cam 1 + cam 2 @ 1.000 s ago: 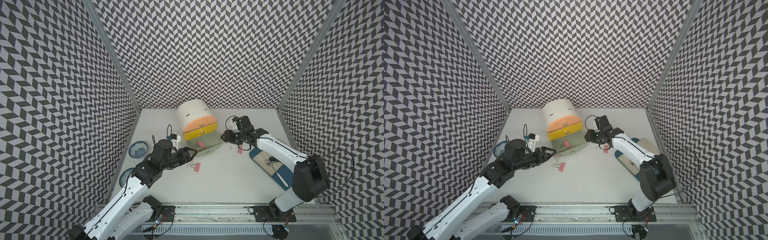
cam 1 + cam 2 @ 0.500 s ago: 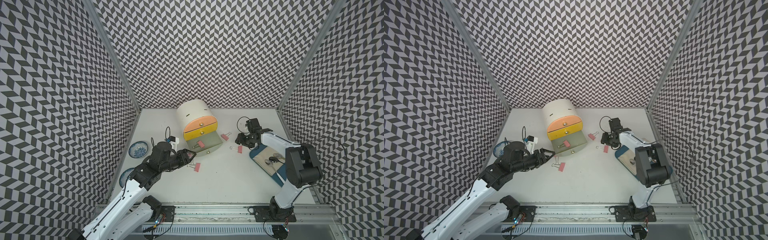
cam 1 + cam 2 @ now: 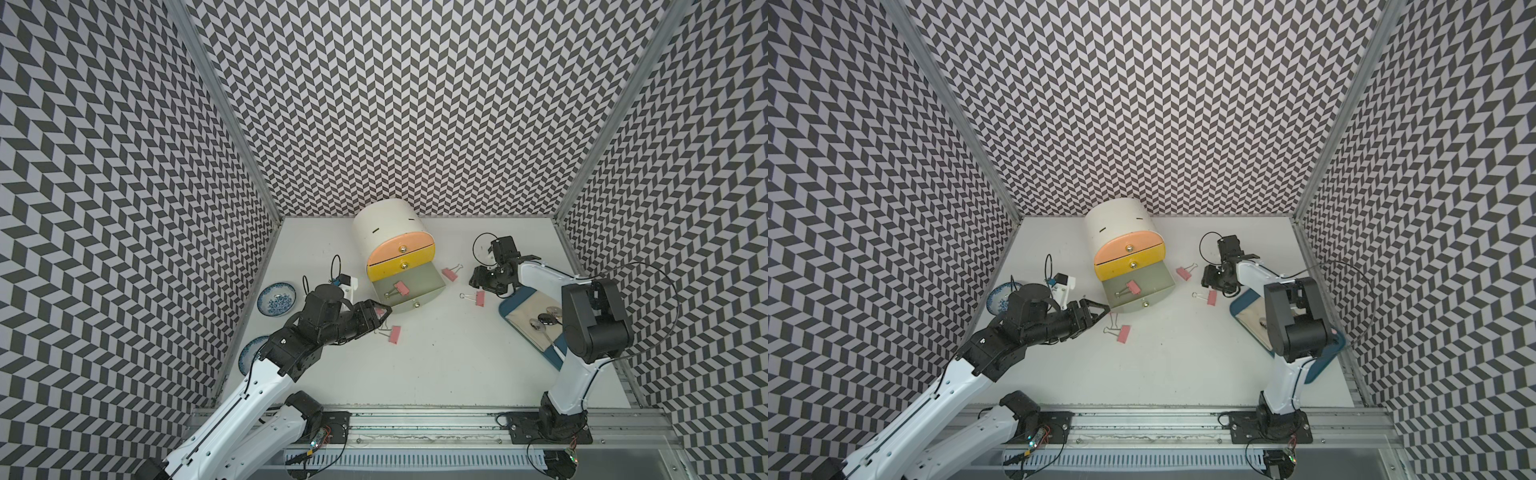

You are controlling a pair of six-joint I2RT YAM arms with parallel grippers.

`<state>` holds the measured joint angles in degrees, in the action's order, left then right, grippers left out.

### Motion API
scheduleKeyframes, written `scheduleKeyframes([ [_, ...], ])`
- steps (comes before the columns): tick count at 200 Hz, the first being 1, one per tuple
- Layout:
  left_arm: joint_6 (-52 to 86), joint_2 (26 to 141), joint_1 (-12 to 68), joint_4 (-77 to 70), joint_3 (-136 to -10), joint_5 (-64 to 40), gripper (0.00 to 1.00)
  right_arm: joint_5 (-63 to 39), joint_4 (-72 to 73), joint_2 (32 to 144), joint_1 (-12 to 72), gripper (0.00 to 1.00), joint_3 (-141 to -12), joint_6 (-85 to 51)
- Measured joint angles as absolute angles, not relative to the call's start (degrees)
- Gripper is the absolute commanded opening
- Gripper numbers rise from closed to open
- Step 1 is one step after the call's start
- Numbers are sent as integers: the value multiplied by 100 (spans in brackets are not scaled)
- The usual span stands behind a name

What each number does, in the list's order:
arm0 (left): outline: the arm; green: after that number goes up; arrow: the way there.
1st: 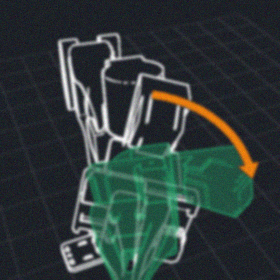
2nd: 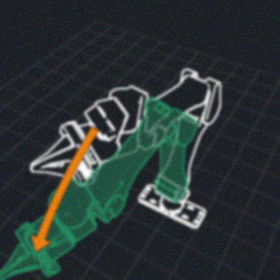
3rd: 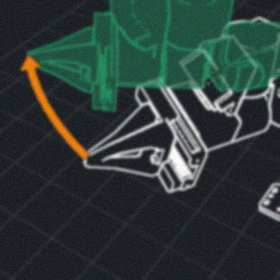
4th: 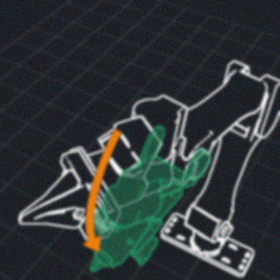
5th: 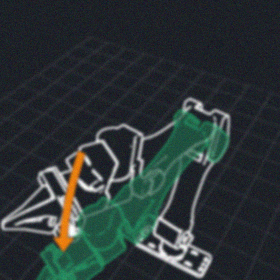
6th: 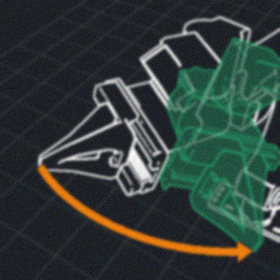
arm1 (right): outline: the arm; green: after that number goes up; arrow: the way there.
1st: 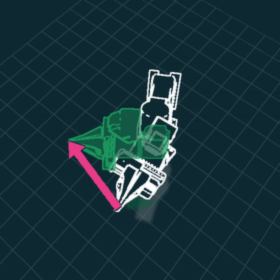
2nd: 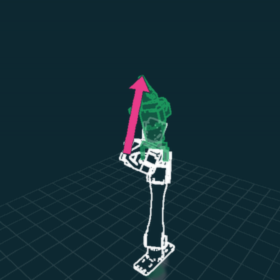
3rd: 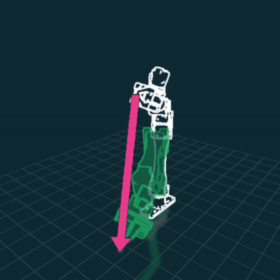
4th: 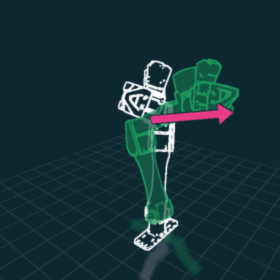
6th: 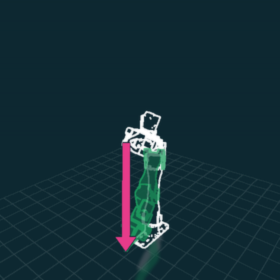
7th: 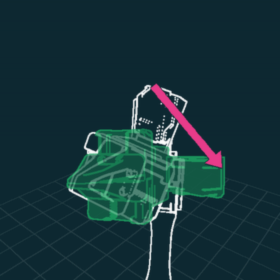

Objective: Put the binder clips in the drawer according to color
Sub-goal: Place the binder clip in the drawer, then pick up the binder clip at the center of the board.

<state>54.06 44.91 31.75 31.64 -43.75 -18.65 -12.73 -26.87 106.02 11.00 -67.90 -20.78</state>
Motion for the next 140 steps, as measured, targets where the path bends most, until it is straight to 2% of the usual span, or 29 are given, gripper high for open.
scheduleKeyframes([
  [60,5387,4571,3175,3159,-4375,-1868,60,-1529,-2506,10597,1107,59,-6497,-2056],
  [140,5382,4571,3175,3159,-4375,-1872,60,-1643,-2405,9963,1396,59,-5723,-2056],
])
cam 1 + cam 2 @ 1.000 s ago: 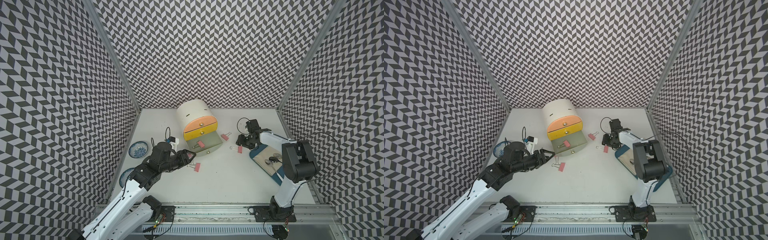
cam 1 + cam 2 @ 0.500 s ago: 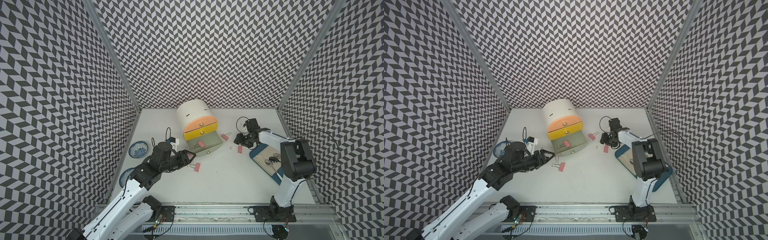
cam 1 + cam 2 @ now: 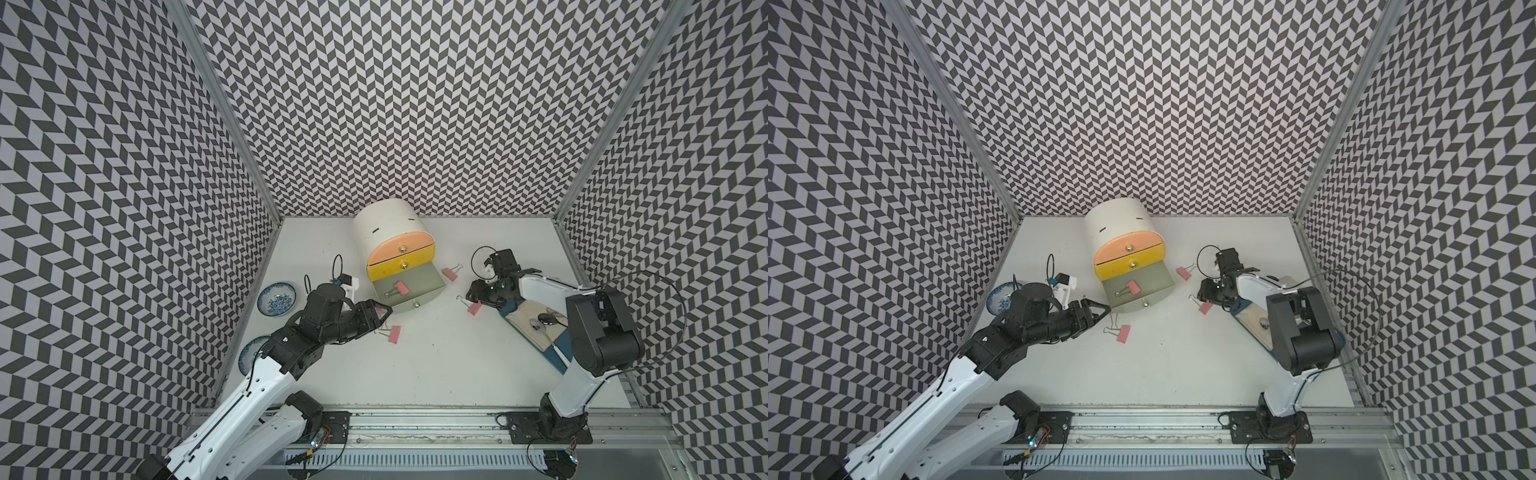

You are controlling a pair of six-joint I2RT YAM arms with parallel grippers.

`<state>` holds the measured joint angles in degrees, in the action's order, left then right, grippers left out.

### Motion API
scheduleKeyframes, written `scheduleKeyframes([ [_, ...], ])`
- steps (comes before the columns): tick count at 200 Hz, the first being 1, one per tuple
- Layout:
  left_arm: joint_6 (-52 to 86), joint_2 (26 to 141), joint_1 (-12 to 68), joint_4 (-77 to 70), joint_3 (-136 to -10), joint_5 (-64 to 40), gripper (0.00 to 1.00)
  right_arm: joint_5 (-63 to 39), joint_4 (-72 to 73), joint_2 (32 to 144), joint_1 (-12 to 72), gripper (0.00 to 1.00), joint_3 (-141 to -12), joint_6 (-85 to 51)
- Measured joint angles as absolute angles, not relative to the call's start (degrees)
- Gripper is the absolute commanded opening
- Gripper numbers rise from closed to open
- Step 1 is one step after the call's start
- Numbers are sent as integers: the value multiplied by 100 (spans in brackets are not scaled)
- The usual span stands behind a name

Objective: Put the binder clips in the drawer according to color
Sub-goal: Pick up the binder clip at the center of the board.

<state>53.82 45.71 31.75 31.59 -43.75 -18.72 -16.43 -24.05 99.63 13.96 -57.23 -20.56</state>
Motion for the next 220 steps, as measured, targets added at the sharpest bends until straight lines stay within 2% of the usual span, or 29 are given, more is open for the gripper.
scheduleKeyframes([
  [65,5380,4414,3175,3162,-4375,-1885,60,-1125,-2609,9592,1986,65,-5566,-2014],
  [142,5387,4274,3175,3173,-4372,-1916,60,-582,-2851,9590,2491,69,-5415,-1949],
  [220,5387,4158,3175,3201,-4368,-1916,60,-163,-2873,9592,2683,60,-5415,-2014],
])
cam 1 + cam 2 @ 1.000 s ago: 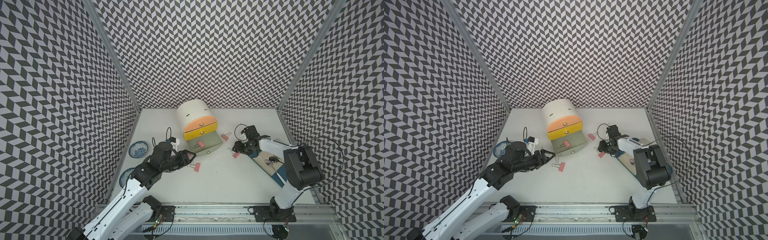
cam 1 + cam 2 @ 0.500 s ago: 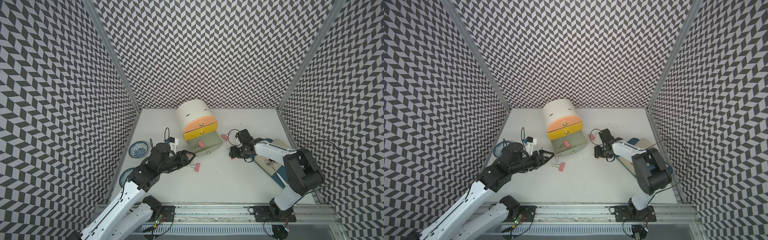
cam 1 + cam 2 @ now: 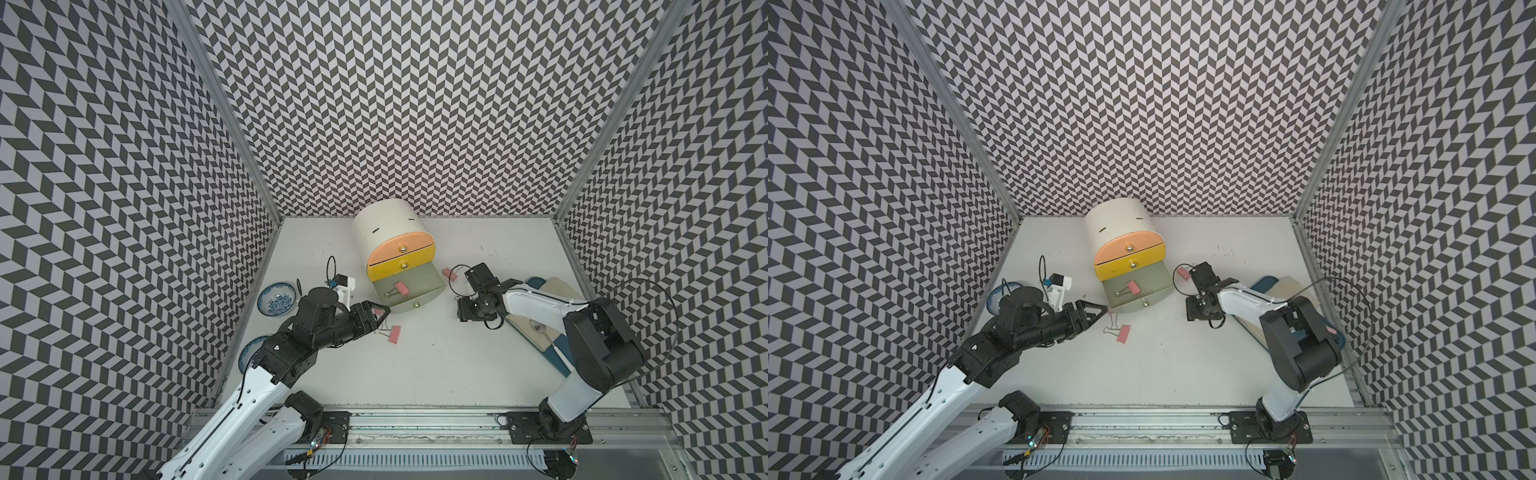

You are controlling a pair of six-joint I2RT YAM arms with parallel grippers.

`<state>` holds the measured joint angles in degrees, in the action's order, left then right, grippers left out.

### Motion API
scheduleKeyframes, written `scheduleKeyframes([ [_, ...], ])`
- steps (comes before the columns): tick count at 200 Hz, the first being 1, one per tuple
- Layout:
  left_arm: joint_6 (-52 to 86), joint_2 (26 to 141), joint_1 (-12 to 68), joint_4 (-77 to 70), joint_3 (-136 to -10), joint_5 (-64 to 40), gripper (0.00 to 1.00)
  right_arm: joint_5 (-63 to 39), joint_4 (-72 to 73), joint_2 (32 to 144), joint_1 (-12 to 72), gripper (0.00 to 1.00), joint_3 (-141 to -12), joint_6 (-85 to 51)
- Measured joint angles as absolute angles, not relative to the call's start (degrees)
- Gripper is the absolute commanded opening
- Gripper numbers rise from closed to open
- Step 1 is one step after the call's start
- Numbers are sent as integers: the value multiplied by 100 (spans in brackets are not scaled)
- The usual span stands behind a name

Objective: Put the binder clips in the drawer according to color
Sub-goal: Pick up the binder clip at the center of the board.

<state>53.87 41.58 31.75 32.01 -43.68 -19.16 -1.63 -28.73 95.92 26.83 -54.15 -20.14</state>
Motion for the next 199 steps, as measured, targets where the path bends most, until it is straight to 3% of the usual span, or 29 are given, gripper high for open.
scheduleKeyframes([
  [89,5387,4119,3175,3229,-4322,-1916,60,-75,-2897,9378,2700,47,-5225,-2051],
  [152,5384,4130,3175,3229,-4320,-1914,60,-34,-3218,8729,2722,44,-5249,-2058],
  [199,5365,4165,3175,3284,-4320,-1911,60,-67,-3632,8357,2722,44,-5999,-2082],
])
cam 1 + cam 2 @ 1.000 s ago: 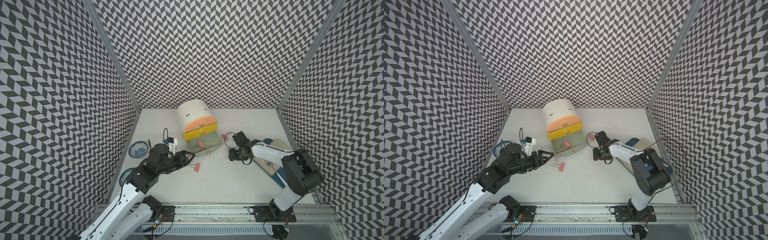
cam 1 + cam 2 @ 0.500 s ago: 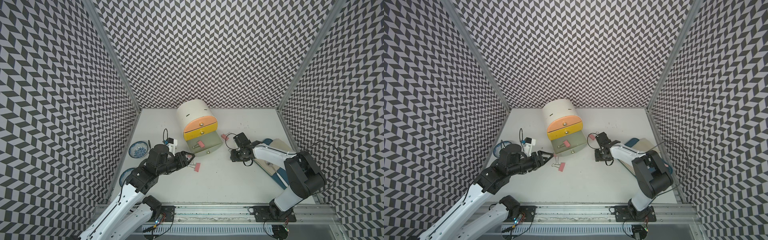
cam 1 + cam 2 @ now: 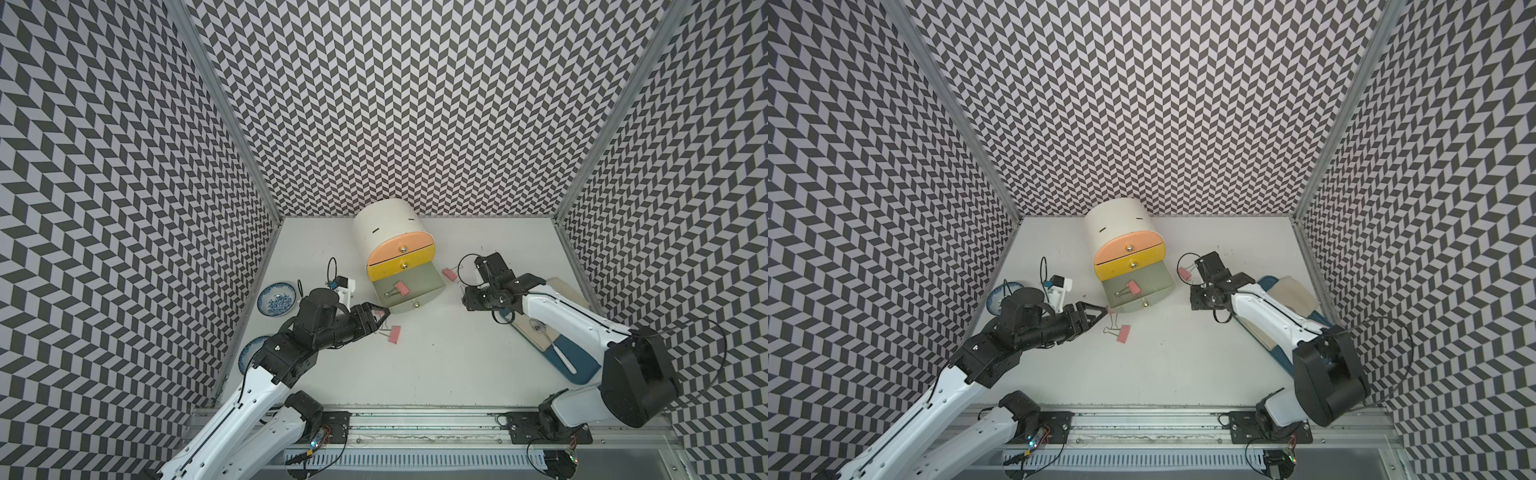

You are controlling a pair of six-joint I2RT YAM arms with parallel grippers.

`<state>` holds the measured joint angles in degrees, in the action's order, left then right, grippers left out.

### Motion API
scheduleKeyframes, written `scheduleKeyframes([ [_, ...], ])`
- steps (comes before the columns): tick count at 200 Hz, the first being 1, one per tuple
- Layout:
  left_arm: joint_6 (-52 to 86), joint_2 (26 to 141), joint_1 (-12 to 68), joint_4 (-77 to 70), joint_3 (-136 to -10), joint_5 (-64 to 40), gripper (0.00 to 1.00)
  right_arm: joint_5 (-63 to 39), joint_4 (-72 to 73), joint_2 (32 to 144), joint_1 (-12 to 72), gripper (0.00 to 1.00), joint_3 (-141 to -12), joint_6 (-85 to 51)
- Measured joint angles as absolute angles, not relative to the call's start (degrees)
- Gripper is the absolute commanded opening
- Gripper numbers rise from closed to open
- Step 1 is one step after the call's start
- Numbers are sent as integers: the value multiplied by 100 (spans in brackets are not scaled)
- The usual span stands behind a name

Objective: Put the binder clips in the drawer according to color
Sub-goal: Pick up the binder clip at the center of the board, then place the binder clip in the drawer.

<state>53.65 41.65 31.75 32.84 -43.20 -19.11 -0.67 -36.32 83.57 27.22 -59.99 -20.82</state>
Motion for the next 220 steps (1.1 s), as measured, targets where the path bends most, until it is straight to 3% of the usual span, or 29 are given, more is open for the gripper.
scheduleKeyframes([
  [96,5369,4005,3175,3441,-4045,-1868,60,-454,-3865,8836,3267,44,-7813,-2233],
  [220,5478,3809,3175,3470,-3588,-1868,60,-309,-3883,9883,3660,53,-8108,-2344],
])
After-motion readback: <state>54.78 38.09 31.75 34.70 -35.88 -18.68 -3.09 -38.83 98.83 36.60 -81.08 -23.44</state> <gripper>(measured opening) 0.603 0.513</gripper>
